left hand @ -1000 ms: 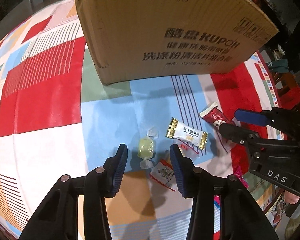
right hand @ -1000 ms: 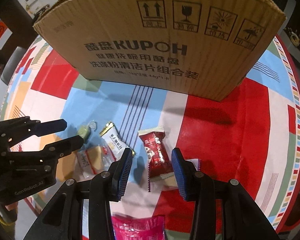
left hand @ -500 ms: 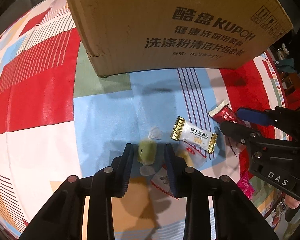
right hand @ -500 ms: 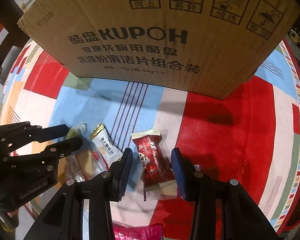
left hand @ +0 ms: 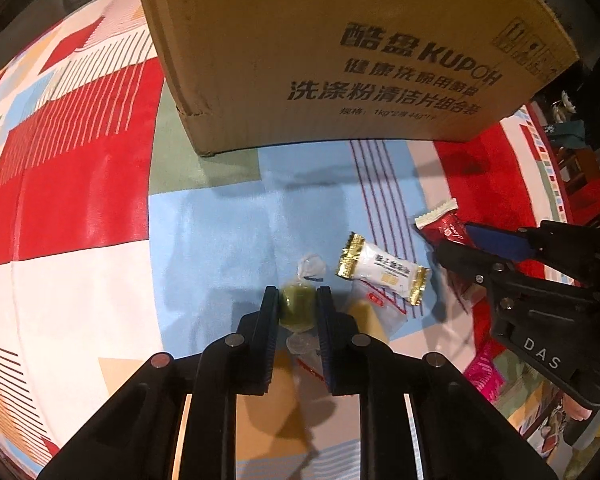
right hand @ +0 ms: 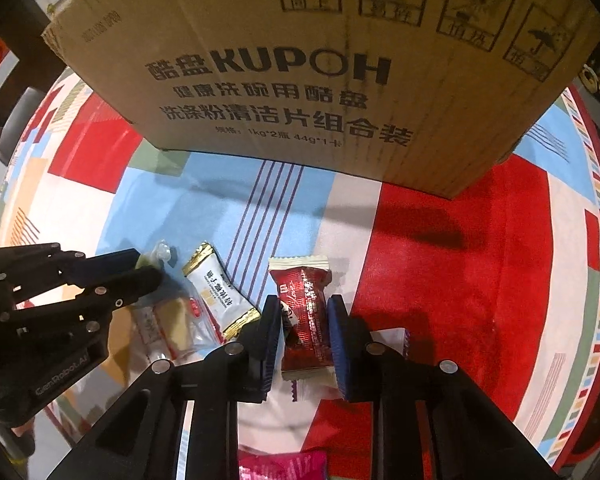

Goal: Organize snacks
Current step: 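Carry the green jelly cup and red snack into the box and open both grippers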

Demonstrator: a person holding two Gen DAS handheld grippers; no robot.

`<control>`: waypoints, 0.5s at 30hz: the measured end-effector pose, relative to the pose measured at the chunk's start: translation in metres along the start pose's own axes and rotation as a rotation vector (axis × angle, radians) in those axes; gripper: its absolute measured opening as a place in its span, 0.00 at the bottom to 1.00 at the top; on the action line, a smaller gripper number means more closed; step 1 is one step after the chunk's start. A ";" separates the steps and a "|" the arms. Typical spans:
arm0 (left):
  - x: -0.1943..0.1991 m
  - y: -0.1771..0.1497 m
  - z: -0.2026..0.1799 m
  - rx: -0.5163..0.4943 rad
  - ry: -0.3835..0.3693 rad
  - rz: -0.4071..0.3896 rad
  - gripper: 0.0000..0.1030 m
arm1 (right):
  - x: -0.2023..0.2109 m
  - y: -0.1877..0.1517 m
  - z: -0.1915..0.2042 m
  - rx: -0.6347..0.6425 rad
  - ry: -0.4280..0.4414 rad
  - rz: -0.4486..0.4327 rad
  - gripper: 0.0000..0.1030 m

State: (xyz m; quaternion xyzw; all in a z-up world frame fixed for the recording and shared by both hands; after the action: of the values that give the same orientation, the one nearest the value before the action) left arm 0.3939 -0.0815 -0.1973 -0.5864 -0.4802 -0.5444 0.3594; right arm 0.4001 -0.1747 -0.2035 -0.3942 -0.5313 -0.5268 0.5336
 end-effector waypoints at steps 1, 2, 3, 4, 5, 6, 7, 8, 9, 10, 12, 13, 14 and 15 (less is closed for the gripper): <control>0.002 -0.001 -0.001 -0.002 0.000 -0.005 0.19 | 0.002 0.000 0.001 0.000 0.002 -0.006 0.24; 0.007 -0.002 -0.004 -0.006 0.000 -0.011 0.19 | 0.002 0.003 0.000 -0.002 0.006 -0.010 0.24; 0.011 -0.002 -0.006 -0.009 -0.003 -0.021 0.19 | 0.006 0.002 0.001 -0.003 0.011 -0.016 0.24; 0.013 0.000 -0.004 -0.011 -0.006 -0.026 0.19 | 0.009 0.001 0.000 -0.001 0.013 -0.021 0.24; 0.017 -0.001 -0.005 -0.012 -0.008 -0.030 0.19 | 0.013 0.000 0.000 0.001 0.013 -0.026 0.24; 0.020 -0.001 -0.006 -0.013 -0.011 -0.036 0.19 | 0.017 -0.001 -0.001 0.003 0.012 -0.032 0.24; 0.023 -0.002 -0.007 -0.016 -0.014 -0.042 0.19 | 0.021 -0.001 -0.001 0.006 0.011 -0.038 0.24; 0.027 -0.002 -0.009 -0.019 -0.015 -0.047 0.19 | 0.025 -0.001 -0.001 0.007 0.012 -0.044 0.24; 0.030 -0.001 -0.010 -0.020 -0.017 -0.055 0.19 | 0.029 -0.001 0.000 0.008 0.013 -0.051 0.24; 0.035 -0.002 -0.012 -0.022 -0.018 -0.061 0.19 | 0.032 -0.001 0.000 0.009 0.013 -0.058 0.24; 0.046 -0.007 -0.005 -0.027 -0.024 -0.077 0.19 | 0.040 0.000 0.001 0.012 0.012 -0.073 0.24; 0.053 -0.009 -0.002 -0.030 -0.025 -0.088 0.19 | 0.044 0.000 0.001 0.011 0.013 -0.082 0.24; 0.058 -0.010 0.001 -0.033 -0.026 -0.097 0.19 | 0.049 -0.001 -0.004 0.010 0.014 -0.090 0.24; 0.063 -0.011 0.001 -0.036 -0.028 -0.107 0.19 | 0.052 0.000 -0.002 0.012 0.015 -0.099 0.24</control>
State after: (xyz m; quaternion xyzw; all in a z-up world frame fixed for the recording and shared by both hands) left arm 0.3800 -0.0669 -0.1361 -0.5737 -0.5061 -0.5632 0.3123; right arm 0.3946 -0.1845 -0.1522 -0.3603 -0.5494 -0.5524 0.5131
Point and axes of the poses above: each gripper's, at about its wrist camera, not at the fingertips, and x roughly against the way its jaws point, z to its left, y to its top, the point moved 7 cm from there along -x, roughly the way its jaws point, and after that the axes turned 6 degrees about z, right-handed, at the moved point
